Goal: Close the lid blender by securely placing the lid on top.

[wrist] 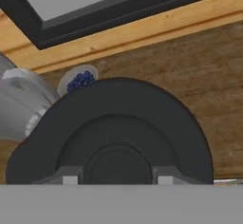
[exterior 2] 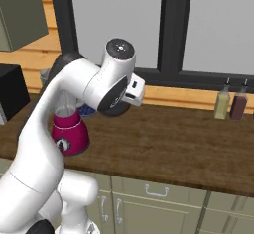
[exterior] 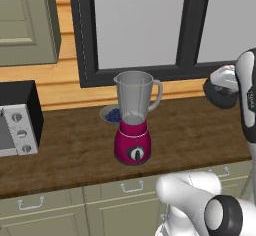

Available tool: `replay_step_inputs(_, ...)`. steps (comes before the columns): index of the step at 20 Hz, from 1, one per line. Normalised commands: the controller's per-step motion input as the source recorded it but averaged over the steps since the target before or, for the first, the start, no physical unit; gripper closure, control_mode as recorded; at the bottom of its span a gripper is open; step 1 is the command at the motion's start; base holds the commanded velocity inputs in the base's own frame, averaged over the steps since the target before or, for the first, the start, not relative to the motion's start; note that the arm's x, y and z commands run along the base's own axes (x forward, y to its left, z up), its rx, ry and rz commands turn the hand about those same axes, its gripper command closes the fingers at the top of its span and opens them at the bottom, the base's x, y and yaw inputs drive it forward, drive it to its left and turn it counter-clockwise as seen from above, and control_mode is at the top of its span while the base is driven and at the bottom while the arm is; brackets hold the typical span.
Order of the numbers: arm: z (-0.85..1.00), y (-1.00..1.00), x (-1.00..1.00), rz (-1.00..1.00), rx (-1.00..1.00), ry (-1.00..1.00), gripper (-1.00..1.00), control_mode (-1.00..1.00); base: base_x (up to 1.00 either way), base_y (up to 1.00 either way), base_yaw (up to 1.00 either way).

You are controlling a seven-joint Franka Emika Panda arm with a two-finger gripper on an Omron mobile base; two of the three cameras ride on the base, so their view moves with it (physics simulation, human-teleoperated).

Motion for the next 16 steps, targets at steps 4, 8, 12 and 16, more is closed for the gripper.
replay_step_inputs(4, 0.82, 0.55, -0.10, 0.00, 0.00, -0.13, 1.00, -1.00, 0.00, 0.00, 0.00)
replay_step_inputs(8, 0.73, 0.66, -0.01, 0.00, 0.00, -0.08, 1.00, -1.00, 0.00, 0.00, 0.00)
replay_step_inputs(12, 0.57, 0.74, 0.00, 0.00, 0.00, -0.02, 1.00, -1.00, 0.00, 0.00, 0.00)
replay_step_inputs(16, 0.37, 0.81, 0.00, 0.00, 0.00, 0.00, 1.00, -1.00, 0.00, 0.00, 0.00)
